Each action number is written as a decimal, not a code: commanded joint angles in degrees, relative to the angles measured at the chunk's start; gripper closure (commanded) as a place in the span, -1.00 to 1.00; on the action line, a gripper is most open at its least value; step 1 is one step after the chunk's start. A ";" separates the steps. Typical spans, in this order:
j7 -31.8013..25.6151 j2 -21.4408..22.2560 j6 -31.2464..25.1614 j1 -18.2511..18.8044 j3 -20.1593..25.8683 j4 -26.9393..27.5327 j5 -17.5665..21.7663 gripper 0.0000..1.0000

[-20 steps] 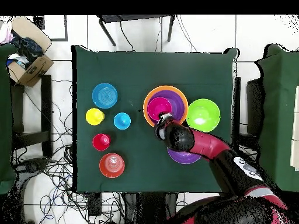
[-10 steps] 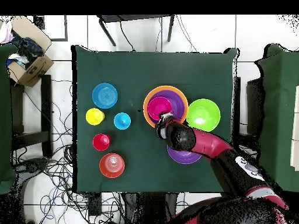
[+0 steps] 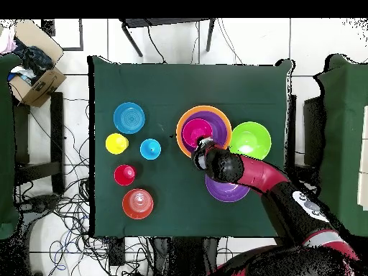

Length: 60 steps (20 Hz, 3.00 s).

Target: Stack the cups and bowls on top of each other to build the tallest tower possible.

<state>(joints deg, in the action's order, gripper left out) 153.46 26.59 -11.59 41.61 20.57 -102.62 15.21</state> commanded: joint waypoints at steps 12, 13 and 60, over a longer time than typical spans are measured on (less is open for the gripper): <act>-11.51 0.04 -9.14 3.08 5.56 6.88 5.07 1.00; -11.13 0.19 -8.96 2.94 5.57 6.68 5.19 1.00; -8.30 1.50 -7.15 2.22 4.06 4.25 5.53 1.00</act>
<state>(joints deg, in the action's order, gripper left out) 153.46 27.50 -14.04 42.98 22.61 -99.94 16.78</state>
